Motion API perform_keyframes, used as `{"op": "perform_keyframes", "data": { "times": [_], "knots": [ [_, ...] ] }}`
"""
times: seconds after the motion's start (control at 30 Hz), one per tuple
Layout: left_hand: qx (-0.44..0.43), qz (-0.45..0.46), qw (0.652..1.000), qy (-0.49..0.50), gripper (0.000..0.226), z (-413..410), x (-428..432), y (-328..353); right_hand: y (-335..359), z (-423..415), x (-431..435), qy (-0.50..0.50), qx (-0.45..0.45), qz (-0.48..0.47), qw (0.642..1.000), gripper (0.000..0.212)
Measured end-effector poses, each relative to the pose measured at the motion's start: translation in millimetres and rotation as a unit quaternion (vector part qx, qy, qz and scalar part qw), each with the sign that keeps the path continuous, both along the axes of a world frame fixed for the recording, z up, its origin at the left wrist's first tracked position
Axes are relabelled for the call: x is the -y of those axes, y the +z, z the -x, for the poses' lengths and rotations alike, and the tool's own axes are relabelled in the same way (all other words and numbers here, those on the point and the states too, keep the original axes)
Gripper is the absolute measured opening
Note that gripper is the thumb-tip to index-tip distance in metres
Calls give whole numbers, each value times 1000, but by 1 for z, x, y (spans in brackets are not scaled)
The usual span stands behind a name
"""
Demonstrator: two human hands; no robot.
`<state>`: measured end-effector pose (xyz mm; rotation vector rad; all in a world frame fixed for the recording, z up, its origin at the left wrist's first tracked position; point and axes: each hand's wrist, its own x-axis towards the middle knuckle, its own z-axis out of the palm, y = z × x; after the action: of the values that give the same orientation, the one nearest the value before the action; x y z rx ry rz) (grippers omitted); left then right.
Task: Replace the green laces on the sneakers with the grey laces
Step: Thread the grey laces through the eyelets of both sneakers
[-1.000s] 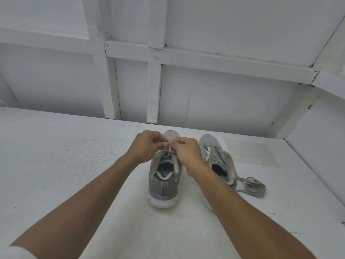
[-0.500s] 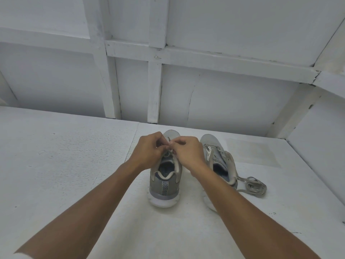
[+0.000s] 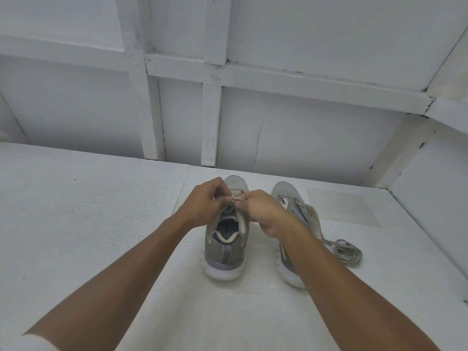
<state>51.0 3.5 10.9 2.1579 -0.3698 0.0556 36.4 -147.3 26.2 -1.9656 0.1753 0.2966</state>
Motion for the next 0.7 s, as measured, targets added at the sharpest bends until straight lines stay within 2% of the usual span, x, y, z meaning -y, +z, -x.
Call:
{"op": "perform_keyframes", "data": {
  "times": [0.13, 0.2, 0.3, 0.4, 0.5, 0.6, 0.7],
  "knots": [
    [-74, 71, 995, 3, 5, -3, 4, 1, -5, 10, -7, -61, 121, 75, 988, 12],
    [-104, 114, 988, 6, 7, -4, 3, 1, -13, 13, -8, -88, 216, 127, 964, 18],
    [-150, 155, 976, 27, 9, -4, 3, -1, -21, 17, -7, -93, 314, 170, 930, 13],
    [-162, 165, 972, 36, 10, -6, 3, -2, -22, 17, -4, -75, 321, 186, 926, 3],
    [-164, 166, 971, 45, 12, -6, 2, -2, -23, 18, -3, -72, 325, 206, 920, 8],
    [-162, 166, 972, 48, 14, -6, 2, -2, -25, 21, -5, -86, 360, 232, 900, 7],
    [-160, 168, 971, 52, 13, -6, 2, -3, -26, 22, -8, -80, 344, 246, 903, 5]
  ]
}}
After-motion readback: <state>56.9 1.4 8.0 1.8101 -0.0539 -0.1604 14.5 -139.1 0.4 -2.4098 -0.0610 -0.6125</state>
